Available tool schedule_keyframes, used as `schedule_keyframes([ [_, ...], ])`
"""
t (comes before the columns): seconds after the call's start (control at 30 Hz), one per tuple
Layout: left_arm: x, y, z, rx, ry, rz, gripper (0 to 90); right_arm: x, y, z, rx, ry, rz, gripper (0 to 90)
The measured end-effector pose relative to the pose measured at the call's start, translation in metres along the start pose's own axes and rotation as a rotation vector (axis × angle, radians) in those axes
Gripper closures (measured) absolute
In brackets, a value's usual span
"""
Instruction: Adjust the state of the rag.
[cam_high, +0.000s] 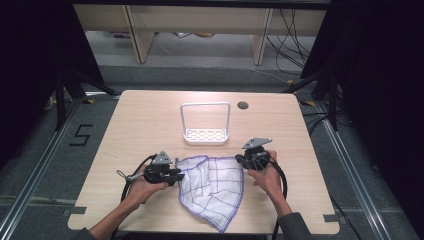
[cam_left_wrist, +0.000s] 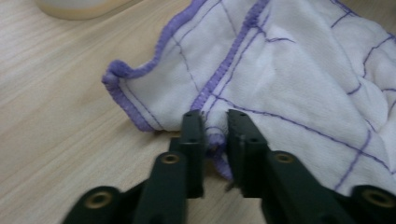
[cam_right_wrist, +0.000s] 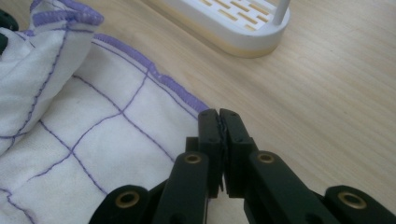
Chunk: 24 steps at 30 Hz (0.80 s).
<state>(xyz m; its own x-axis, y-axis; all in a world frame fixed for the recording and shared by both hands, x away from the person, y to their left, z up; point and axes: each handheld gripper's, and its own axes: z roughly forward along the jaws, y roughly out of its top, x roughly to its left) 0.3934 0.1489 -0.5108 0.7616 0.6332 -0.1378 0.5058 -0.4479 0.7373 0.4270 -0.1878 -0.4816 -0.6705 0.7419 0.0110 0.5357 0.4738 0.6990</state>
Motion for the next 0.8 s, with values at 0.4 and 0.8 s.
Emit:
schedule_keyframes([
  [0.4, -0.025, -0.043, -0.082, -0.119, -0.050, -0.007, 85.5, -0.012, 0.003, -0.018, -0.033, -0.037, 0.006, 89.0],
  [0.8, -0.069, -0.081, -0.081, 0.000, -0.156, -0.010, 70.2, -0.020, 0.006, 0.016, 0.042, -0.106, -0.023, 83.4],
])
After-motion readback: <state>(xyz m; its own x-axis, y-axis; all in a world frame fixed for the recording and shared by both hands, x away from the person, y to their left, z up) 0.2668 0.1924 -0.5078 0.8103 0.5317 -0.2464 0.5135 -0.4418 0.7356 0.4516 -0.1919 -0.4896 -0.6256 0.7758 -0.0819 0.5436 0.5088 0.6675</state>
